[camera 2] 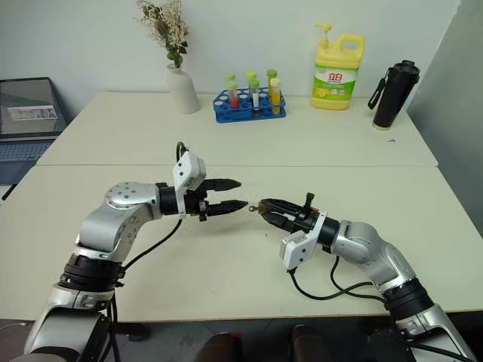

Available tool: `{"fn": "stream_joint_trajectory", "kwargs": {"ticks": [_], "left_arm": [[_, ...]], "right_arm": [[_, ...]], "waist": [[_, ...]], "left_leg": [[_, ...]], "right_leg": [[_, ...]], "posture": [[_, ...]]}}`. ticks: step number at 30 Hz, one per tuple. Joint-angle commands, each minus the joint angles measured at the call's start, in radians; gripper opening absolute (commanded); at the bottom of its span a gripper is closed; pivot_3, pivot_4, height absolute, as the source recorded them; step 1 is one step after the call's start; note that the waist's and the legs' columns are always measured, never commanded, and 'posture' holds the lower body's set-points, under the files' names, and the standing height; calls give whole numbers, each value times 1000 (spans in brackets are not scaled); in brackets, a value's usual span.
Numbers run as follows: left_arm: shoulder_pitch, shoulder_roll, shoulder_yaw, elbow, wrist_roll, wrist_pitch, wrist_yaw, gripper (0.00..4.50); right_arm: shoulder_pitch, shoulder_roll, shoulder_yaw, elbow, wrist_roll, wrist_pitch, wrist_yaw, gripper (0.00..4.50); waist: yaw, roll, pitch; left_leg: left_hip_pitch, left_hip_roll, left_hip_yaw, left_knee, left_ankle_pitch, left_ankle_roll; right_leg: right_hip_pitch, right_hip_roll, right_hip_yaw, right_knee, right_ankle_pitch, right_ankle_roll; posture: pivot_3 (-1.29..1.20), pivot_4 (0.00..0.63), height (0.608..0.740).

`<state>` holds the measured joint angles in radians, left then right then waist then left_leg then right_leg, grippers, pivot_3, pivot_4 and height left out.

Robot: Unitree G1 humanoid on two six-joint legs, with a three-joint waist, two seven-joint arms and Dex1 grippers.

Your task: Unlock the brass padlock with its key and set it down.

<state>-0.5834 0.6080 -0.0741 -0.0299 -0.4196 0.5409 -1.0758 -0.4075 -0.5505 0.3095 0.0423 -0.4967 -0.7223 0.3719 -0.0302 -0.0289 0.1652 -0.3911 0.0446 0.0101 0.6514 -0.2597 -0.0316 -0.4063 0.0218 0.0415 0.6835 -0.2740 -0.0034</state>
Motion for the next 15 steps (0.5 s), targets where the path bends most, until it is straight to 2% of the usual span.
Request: {"fn": "stream_joint_trajectory", "kwargs": {"ticks": [1,9,15], "left_arm": [[12,33,53,-128,-151,178,-22,2710],[2,12,48,-188,-224,304,57,2710],[5,7,20,-181,-179,247,66,2710]], "right_arm": [[-3,1,-3,-34,11,-21,-4,978],[-19,8,-1,-21,9,-29,-7,978],[-21,10,-2,-18,7,-30,-9,978]], "waist": [[0,0,0],[0,0,0],[0,0,0]], "left_leg": [[0,0,0,0,0,0],[-1,0,-2,10,0,0],[1,-1,-1,12,0,0]], "right_leg": [[0,0,0,0,0,0],[0,0,-1,7,-1,1],[0,0,0,13,-3,4]], "posture": [[0,150,740],[0,150,740],[0,150,740]]}}
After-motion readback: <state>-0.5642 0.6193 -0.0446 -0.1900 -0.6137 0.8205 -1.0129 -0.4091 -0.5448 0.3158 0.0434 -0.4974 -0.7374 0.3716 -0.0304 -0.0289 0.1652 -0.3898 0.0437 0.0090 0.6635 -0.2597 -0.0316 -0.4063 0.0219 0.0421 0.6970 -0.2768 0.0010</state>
